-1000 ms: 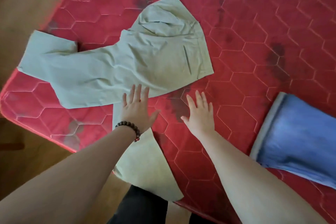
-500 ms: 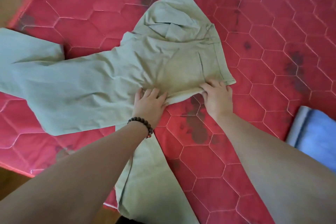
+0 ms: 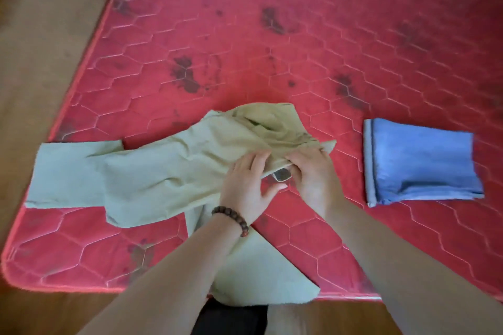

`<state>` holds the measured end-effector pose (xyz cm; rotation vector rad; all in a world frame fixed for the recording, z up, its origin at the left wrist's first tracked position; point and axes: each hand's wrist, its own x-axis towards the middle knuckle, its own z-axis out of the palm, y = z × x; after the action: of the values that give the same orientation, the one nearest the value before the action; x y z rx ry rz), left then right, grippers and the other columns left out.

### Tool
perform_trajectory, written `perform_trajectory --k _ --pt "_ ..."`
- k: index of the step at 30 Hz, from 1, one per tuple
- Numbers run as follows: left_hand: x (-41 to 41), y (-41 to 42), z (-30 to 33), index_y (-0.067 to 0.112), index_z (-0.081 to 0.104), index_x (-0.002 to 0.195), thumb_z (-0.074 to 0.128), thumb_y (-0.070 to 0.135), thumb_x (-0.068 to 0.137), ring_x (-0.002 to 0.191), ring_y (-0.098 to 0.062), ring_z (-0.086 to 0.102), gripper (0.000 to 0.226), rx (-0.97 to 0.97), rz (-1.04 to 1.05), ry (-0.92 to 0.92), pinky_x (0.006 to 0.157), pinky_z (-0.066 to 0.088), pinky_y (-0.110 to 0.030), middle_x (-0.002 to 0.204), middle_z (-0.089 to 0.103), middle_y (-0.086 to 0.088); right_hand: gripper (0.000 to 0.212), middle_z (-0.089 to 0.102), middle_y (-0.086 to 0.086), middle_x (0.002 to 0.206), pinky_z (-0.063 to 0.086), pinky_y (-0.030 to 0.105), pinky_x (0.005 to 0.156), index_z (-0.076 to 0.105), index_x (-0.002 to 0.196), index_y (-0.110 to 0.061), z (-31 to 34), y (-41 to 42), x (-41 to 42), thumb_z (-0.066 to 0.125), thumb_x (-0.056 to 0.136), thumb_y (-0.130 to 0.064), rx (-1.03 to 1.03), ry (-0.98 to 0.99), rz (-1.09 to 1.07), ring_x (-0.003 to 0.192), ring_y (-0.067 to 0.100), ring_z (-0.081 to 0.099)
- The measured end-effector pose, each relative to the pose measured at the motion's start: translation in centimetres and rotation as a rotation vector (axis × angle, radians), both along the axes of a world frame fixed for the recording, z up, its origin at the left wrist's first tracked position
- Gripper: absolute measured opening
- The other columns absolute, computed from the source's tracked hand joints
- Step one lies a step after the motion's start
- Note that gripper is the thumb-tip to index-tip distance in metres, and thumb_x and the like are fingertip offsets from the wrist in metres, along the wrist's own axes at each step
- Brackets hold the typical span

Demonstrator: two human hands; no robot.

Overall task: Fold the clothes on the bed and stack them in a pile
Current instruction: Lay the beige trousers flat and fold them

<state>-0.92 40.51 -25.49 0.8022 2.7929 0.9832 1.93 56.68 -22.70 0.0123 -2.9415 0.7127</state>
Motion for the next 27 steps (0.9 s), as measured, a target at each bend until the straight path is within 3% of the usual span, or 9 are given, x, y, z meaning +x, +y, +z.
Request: perform_trajectory --k 4,7,10,13,16,18,22,25,27 --pt "3.6 2.4 9.8 0.01 0.063 0.113 0.073 0.027 0.082 0.096 -0.027 0.06 0.037 0.103 -0.098 -0.014 0.086 0.049 -0.038 0.103 0.067 -0.007 0.018 0.067 0.012 0.083 0.042 0.042 0.077 0.069 0.09 -0.005 10.5 0.2 7.0 0.054 0.081 -0.005 0.059 0.052 -0.046 0.083 0.035 0.061" --pt "6.6 4.1 17.1 0.018 0.063 0.085 0.064 0.022 0.089 0.074 -0.026 0.059 0.006 0.067 -0.235 -0.031 0.069 0.047 -0.041 0.073 0.062 0.002 0.017 0.063 0.011 0.075 0.045 0.046 0.074 0.069 0.086 -0.003 18.6 1.3 12.7 0.053 0.083 -0.009 0.075 0.079 -0.124 0.077 0.035 0.059" --pt "9.8 6.0 24.1 0.018 0.056 0.066 0.066 0.017 0.09 0.056 -0.02 0.046 0.026 0.231 -0.417 -0.119 0.055 0.035 -0.035 0.053 0.043 0.005 0.01 0.061 0.008 0.079 0.044 0.045 0.077 0.072 0.085 -0.006 25.9 3.0 18.5 0.071 0.085 -0.016 0.071 0.146 -0.221 0.079 0.031 0.054" --pt "12.6 8.1 31.1 0.024 0.047 0.055 0.068 0.015 0.088 0.05 -0.007 0.034 0.04 0.313 -0.631 -0.185 0.053 0.029 -0.028 0.05 0.035 0.008 0.041 0.06 0.007 0.114 0.04 0.042 0.097 0.07 0.11 -0.015 31.8 5.1 24.1 0.08 0.075 -0.034 0.001 0.202 -0.446 0.11 0.027 0.052" --pt "14.5 10.6 37.5 0.025 0.048 0.056 0.067 0.014 0.089 0.049 -0.003 0.032 0.039 0.352 -0.797 -0.23 0.05 0.027 -0.02 0.054 0.037 0.01 0.086 0.038 -0.004 0.143 0.026 0.031 0.112 0.035 0.147 -0.027 36.4 6.9 29.8 0.078 0.075 -0.042 -0.194 0.127 -0.7 0.135 0.012 0.032" --pt "15.7 12.4 41.4 0.017 0.055 0.061 0.065 0.016 0.09 0.049 -0.002 0.034 0.031 0.354 -0.889 -0.222 0.048 0.027 -0.018 0.057 0.041 0.007 0.103 0.032 -0.012 0.148 0.026 0.026 0.112 0.015 0.153 -0.03 38.9 7.4 33.2 0.076 0.073 -0.053 -0.538 0.1 -0.792 0.136 0.005 0.031" --pt "17.8 14.7 46.8 0.0 0.056 0.072 0.063 0.019 0.092 0.055 -0.007 0.038 0.028 0.343 -0.995 -0.177 0.055 0.029 -0.024 0.061 0.044 0.0 0.077 0.065 0.006 0.127 0.052 0.038 0.096 0.057 0.129 -0.019 42.1 7.7 38.7 0.071 0.07 -0.066 -0.873 0.133 -0.761 0.115 0.02 0.063" --pt "18.4 15.6 48.5 -0.005 0.062 0.084 0.062 0.019 0.092 0.067 -0.014 0.047 0.025 0.374 -1.004 -0.196 0.065 0.035 -0.031 0.072 0.054 -0.011 0.044 0.069 0.012 0.117 0.053 0.046 0.092 0.068 0.116 -0.015 44.2 6.9 40.8 0.073 0.082 -0.042 -0.801 0.302 -0.777 0.109 0.031 0.066" --pt "18.9 16.0 49.6 0.0 0.067 0.089 0.063 0.02 0.092 0.073 -0.015 0.054 0.021 0.371 -1.047 -0.173 0.07 0.042 -0.035 0.081 0.065 -0.016 0.025 0.073 0.004 0.109 0.055 0.038 0.087 0.072 0.108 -0.022 46.0 6.1 41.7 0.07 0.087 -0.035 -0.64 0.413 -0.824 0.104 0.026 0.069"
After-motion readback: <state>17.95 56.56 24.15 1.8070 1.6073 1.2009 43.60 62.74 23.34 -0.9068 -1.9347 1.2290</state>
